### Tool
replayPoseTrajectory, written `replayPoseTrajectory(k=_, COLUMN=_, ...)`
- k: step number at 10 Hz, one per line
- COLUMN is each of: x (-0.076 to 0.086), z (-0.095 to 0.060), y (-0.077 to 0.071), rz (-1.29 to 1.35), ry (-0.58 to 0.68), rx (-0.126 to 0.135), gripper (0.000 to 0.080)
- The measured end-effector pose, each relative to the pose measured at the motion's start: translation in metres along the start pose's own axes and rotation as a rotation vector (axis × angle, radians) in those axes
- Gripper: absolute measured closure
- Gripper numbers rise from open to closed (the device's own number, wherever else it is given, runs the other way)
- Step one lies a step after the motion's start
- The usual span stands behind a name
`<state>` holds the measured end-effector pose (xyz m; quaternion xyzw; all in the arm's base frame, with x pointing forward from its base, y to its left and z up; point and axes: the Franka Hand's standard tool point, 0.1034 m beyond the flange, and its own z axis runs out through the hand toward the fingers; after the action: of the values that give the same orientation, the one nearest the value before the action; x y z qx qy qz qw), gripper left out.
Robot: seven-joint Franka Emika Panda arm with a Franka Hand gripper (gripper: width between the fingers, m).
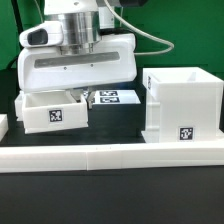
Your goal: Assemble drawer
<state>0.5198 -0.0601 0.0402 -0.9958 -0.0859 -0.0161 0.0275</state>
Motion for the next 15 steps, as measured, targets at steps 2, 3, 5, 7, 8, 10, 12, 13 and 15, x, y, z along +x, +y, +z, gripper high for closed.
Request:
replayPoseTrajectory(k=2, x=0.002, z=0.004, y=-0.006, rz=-0.273, ry=-0.007, rx=-0.023, gripper=0.0758)
replayPoseTrajectory(k=3, x=0.006, z=0.003, y=-0.008, rz=-0.382, ry=-0.013, rx=-0.029, gripper=0.0758)
replayPoseTrajectory(k=5, x=0.006, z=0.003, y=-0.008, rz=-0.502, ry=-0.02, rx=-0.034, gripper=0.0758)
replayPoseTrajectory(k=7, x=0.005, z=0.004, y=-0.006, rz=-0.636, ry=-0.025, rx=-0.036, gripper=0.0758)
replayPoseTrajectory(k=8, x=0.006, z=0.004, y=-0.006, rz=-0.703, ry=-0.027, rx=-0.039, gripper=0.0758)
replayPoseTrajectory(k=10, x=0.01, z=0.005, y=-0.016, rz=-0.925, ry=-0.034, rx=-0.051, gripper=0.0758)
replayPoseTrajectory(k=12, x=0.01, z=0.006, y=-0.017, rz=-1.056, ry=-0.04, rx=-0.053, gripper=0.0758)
replayPoseTrajectory(k=13, x=0.01, z=0.006, y=-0.015, rz=-1.114, ry=-0.046, rx=-0.055, gripper=0.0758)
replayPoseTrajectory(k=15, x=0.009, z=0.006, y=-0.015, rz=-1.138, ry=-0.051, rx=-0.056, gripper=0.0758)
